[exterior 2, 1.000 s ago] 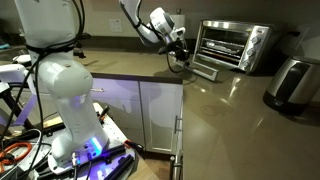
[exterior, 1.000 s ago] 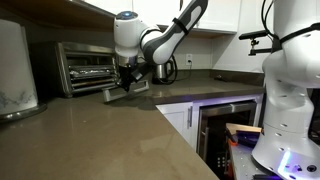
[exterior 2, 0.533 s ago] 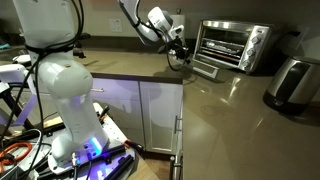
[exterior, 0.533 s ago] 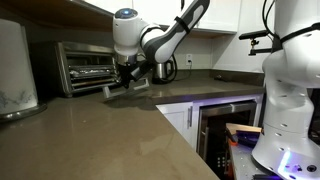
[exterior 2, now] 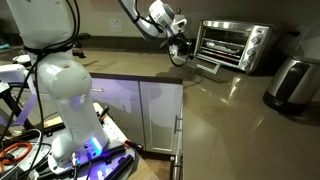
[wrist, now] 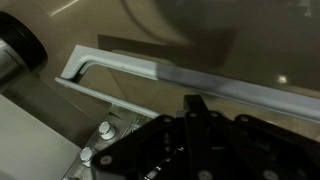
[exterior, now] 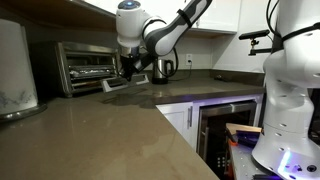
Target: Close the microwave door
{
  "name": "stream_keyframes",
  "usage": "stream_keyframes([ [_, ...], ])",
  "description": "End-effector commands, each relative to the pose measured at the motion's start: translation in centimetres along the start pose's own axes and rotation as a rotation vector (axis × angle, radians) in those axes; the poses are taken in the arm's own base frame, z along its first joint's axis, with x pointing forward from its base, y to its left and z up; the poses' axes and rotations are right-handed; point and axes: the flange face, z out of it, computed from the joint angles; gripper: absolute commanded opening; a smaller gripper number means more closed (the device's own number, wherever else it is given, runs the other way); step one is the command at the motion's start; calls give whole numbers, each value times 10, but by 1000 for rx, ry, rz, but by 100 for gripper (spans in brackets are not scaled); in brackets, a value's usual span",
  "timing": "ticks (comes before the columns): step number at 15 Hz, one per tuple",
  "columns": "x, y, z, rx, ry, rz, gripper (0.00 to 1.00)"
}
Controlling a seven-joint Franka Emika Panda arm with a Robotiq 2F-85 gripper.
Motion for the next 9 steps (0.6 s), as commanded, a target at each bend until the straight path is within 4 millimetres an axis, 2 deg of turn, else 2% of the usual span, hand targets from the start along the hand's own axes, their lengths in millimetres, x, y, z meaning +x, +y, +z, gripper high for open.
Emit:
stream_keyframes([
  [1,8,20,-4,-2,2,-14,0],
  [6,17,31,5,-10,19,-5,0],
  [9,26,36,3,-17,30,-9,0],
])
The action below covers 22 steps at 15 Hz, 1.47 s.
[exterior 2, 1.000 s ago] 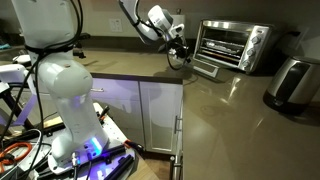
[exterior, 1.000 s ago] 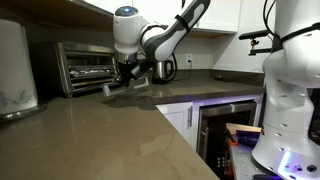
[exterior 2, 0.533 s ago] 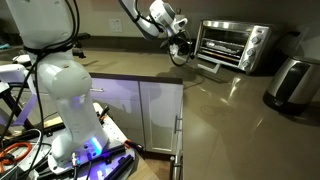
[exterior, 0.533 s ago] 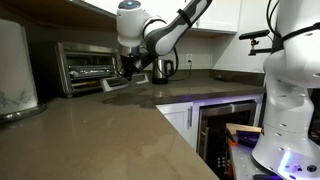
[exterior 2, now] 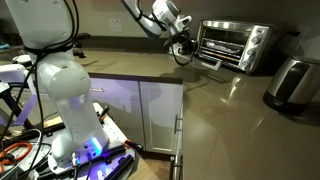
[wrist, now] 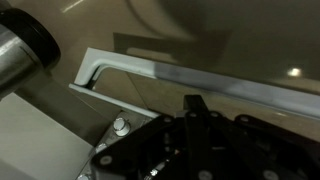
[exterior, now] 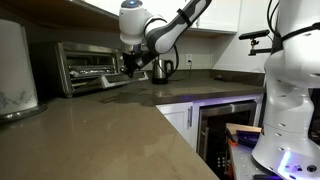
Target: Close the microwave door
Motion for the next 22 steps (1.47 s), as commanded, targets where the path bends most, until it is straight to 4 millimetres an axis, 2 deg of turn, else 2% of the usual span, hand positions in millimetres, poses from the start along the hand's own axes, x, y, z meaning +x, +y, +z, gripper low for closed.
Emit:
stream_keyframes([
  [1,18,10,-3,-3,29,-34,0],
  [9,45,15,-19,-17,68,-90,0],
  [22,56,24,-26,0,36,-229,0],
])
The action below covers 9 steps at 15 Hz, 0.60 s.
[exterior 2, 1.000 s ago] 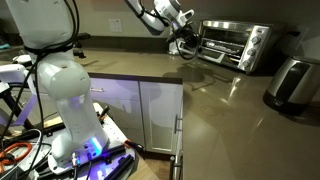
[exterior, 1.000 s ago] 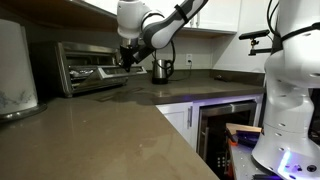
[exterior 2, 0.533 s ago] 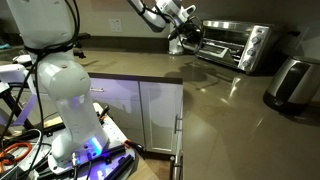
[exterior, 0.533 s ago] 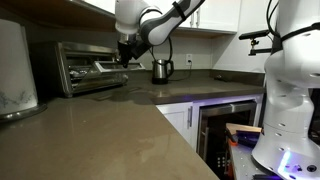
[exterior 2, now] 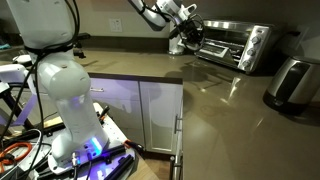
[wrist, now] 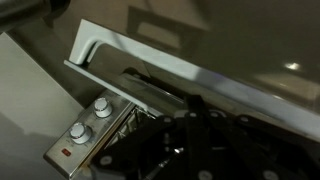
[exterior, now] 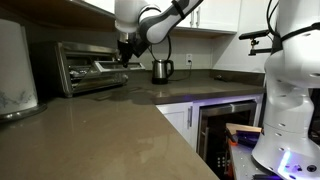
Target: Close the microwave door
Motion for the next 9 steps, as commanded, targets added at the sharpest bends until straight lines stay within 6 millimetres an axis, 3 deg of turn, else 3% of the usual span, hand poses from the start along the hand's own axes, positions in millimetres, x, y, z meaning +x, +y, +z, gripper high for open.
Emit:
stream_keyframes([
  [1,10,9,-3,5,-18,-48,0],
  [9,25,19,-6,-11,-3,-79,0],
])
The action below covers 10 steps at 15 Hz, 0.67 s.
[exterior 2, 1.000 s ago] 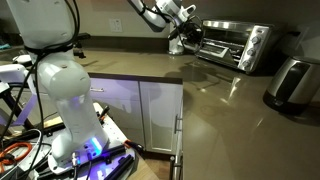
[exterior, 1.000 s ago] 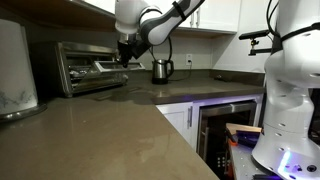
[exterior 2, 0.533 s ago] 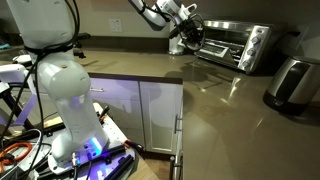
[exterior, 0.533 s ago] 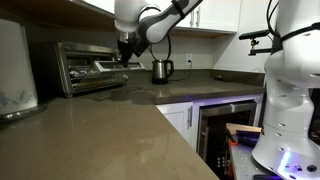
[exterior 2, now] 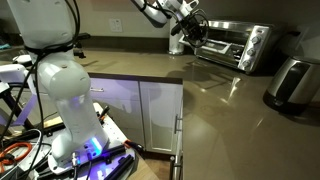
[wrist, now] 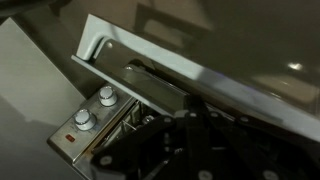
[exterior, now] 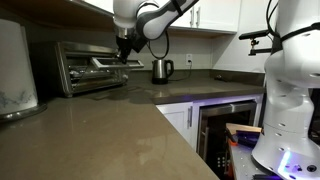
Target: Close the microwave door
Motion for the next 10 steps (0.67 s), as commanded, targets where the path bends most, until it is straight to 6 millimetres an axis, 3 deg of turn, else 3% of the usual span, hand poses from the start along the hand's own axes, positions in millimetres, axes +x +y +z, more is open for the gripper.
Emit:
stream_keyframes([
  [1,11,8,1,2,-5,-34,0],
  [10,25,26,7,21,-16,-80,0],
])
